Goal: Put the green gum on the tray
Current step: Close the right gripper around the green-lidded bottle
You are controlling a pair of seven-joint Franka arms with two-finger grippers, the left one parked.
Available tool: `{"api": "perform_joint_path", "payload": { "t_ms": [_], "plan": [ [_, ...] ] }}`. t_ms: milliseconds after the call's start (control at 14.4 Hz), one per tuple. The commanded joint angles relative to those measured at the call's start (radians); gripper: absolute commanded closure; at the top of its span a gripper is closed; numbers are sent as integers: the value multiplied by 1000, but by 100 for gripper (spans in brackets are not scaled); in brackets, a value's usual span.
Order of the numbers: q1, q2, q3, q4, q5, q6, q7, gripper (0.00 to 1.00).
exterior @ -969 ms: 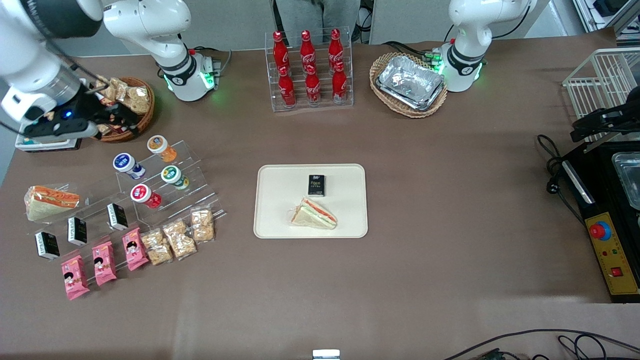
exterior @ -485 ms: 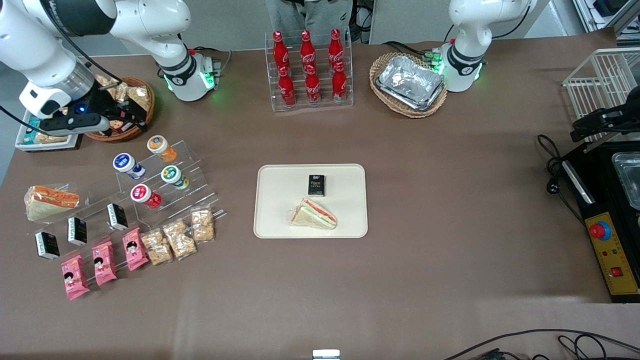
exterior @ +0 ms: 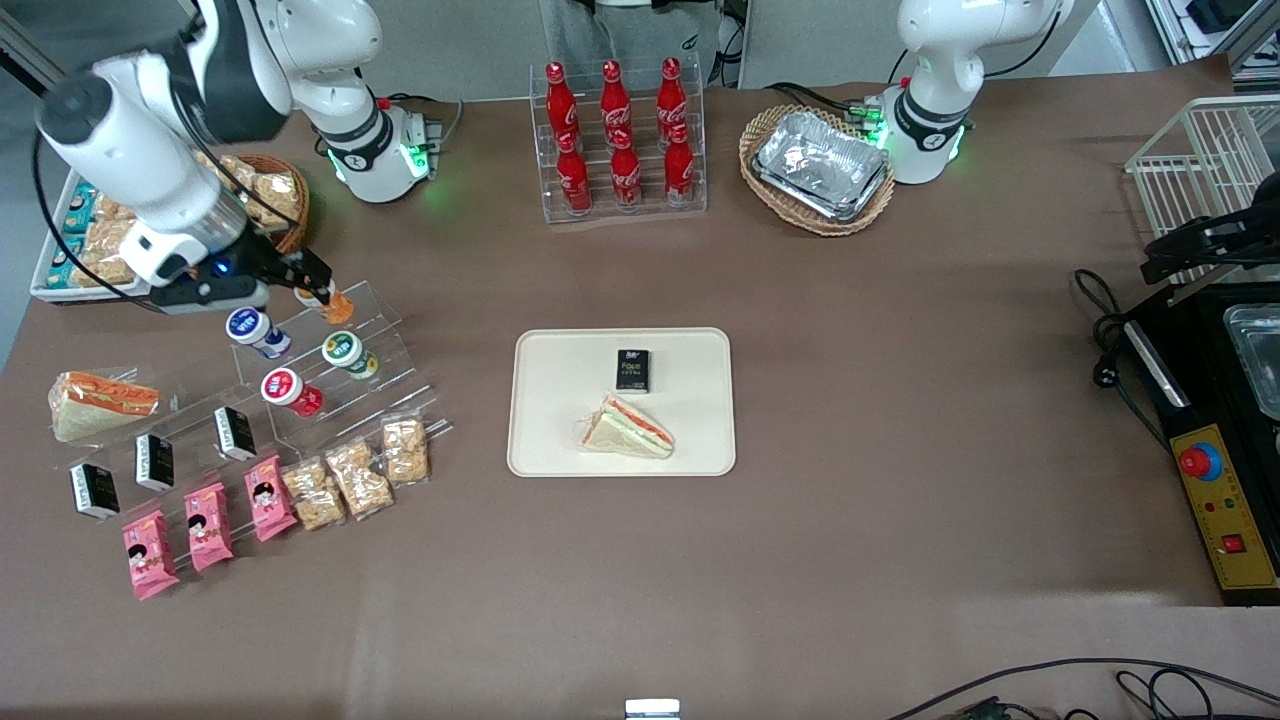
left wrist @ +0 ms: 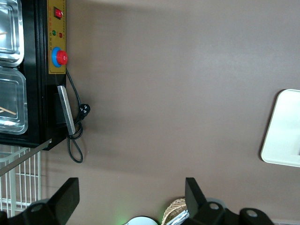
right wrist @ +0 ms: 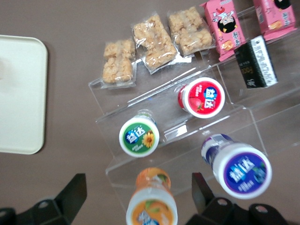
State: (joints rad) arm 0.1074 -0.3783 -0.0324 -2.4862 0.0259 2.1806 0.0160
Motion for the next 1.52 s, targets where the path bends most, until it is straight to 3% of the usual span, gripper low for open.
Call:
{"api": "perform_joint_path", "payload": {
  "t_ms": [0,554,762,1315,1385,1454],
  "plan": [
    [15,111,-6,-29,19,152,9,0],
    [25,222,-6,-45,26,262,10,0],
    [60,231,-7,-57,98,277,10,0],
    [60,266,-9,-94,98,372,-7,1],
    [60,269,-11,-94,97,374,-8,6],
    [60,269,-11,-94,97,374,-8,21]
  ]
}}
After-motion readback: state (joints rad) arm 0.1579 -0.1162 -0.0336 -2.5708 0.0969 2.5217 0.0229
